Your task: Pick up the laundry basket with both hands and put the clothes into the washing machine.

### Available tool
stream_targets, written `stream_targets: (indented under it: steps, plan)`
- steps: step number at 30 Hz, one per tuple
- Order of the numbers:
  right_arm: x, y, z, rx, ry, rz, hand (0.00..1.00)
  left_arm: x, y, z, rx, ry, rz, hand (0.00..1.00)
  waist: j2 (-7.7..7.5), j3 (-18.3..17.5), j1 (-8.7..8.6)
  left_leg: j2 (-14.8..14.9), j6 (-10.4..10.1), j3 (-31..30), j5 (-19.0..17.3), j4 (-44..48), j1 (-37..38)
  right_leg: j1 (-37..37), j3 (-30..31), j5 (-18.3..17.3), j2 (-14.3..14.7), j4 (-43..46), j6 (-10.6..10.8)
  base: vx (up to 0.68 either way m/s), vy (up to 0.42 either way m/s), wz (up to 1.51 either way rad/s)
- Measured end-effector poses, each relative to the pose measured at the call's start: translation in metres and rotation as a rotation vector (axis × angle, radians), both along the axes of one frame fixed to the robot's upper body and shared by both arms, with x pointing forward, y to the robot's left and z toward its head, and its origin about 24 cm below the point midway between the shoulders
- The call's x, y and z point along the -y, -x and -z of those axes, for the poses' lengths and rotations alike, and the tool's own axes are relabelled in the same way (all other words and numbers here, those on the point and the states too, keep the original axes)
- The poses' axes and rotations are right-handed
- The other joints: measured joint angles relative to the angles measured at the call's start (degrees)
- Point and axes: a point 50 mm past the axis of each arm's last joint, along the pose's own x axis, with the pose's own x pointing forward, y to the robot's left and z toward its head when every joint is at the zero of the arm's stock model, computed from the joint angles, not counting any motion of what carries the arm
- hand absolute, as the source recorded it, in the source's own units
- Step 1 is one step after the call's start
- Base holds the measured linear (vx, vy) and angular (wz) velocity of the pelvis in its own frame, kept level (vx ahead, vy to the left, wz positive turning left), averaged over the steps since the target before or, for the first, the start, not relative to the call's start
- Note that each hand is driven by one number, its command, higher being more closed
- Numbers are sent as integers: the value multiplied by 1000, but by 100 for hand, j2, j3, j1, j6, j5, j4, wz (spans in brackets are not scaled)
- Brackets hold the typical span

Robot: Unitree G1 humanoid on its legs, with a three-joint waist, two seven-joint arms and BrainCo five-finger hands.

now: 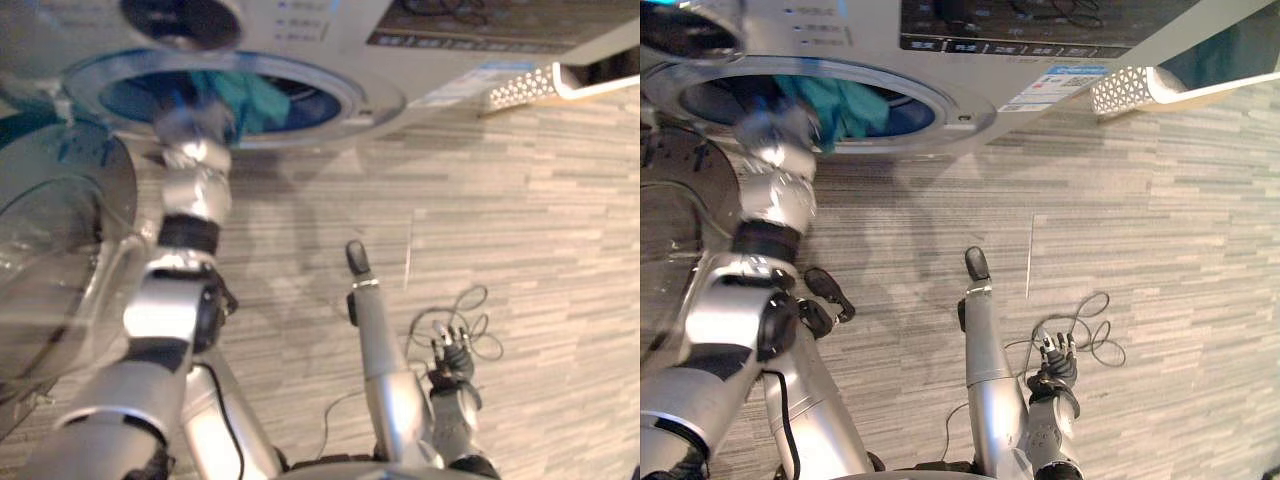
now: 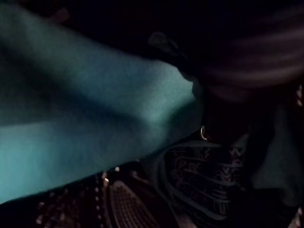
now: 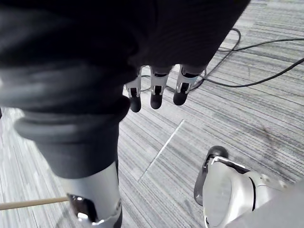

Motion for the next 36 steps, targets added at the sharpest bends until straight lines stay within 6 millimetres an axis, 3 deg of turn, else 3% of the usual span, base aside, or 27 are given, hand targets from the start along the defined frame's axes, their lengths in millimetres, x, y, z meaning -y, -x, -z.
stream_targets:
  steps: [1,2,4,5,9,10,18,21,25,28,36]
  plan:
    - [-1,0,1,9,-9,-5,0,3,9,-32,74,-56,-14,100,0,0,17,69,2,47,-1,14,-13,2,18,77,34,-122,3,25,110,-37]
    - [-1,0,0,22,-20,-8,0,3,15,-49,111,-149,-64,100,1,1,14,119,4,130,-3,4,-18,-1,50,170,65,-251,4,20,91,-36]
    - [0,1,1,27,-22,-10,0,7,15,-53,93,-229,-92,100,-2,1,51,187,11,197,-8,24,-29,-22,97,208,100,-323,7,21,70,-27]
    - [0,1,1,37,-31,-13,0,10,20,-64,120,-275,-106,100,-2,2,52,226,13,249,-9,38,-31,-36,122,238,113,-364,10,25,69,-27]
    - [7,10,5,34,-50,23,0,6,23,-67,125,-369,-186,100,-15,9,103,364,31,316,-49,104,-43,-63,147,347,167,-471,2,12,70,-20]
    - [10,14,6,29,-49,38,0,6,23,-67,123,-399,-214,0,-19,11,111,376,35,318,-68,121,-45,-72,156,360,178,-471,-1,4,60,-11]
    - [19,27,12,19,-66,75,0,10,21,-63,87,-783,-419,0,-52,27,120,425,78,353,-176,248,-60,-92,186,369,181,-440,-2,10,63,-5]
    - [19,26,11,29,-68,70,0,15,23,-71,93,-827,-429,0,-145,71,132,417,77,318,-176,254,-84,-114,149,369,183,-390,-2,10,54,3]
    - [19,27,12,28,-68,71,0,23,28,-84,127,-890,-464,0,-156,77,89,362,84,115,-175,316,-344,-223,47,368,171,-327,-2,-2,49,6]
    - [19,31,14,17,-70,73,0,24,27,-84,115,-920,-478,0,-157,77,-6,272,89,4,-169,312,-424,-236,-58,364,112,-288,-3,-4,59,12]
    - [17,36,19,0,-112,76,0,27,28,-88,107,-972,-491,0,-174,85,-11,254,68,-126,-138,284,-534,-249,-187,364,106,-328,-3,8,52,2]
